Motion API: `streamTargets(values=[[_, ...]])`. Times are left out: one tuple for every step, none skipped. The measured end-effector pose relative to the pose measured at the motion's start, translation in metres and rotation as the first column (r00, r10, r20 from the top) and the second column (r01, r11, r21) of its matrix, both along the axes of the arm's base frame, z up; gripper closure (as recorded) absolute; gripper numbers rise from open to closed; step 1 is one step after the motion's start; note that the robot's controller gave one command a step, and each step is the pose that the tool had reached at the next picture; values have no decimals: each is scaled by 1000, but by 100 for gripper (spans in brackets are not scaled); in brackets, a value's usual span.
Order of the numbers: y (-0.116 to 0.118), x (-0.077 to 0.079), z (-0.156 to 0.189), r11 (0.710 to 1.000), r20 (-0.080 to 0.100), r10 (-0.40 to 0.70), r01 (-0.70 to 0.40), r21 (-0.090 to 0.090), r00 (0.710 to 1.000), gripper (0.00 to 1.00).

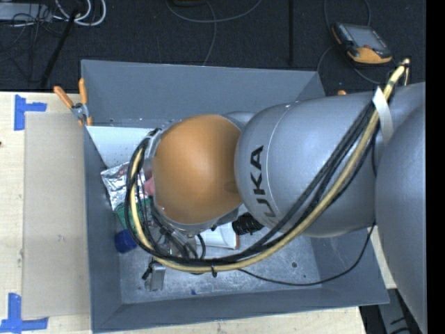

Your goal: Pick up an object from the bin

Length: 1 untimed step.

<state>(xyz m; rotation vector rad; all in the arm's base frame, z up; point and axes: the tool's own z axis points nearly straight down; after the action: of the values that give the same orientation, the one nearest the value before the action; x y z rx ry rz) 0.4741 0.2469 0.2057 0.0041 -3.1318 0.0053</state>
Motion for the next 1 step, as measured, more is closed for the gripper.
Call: streamTargets(values=[[-8, 74, -140, 995, 7, -97, 97, 1, 995, 0]])
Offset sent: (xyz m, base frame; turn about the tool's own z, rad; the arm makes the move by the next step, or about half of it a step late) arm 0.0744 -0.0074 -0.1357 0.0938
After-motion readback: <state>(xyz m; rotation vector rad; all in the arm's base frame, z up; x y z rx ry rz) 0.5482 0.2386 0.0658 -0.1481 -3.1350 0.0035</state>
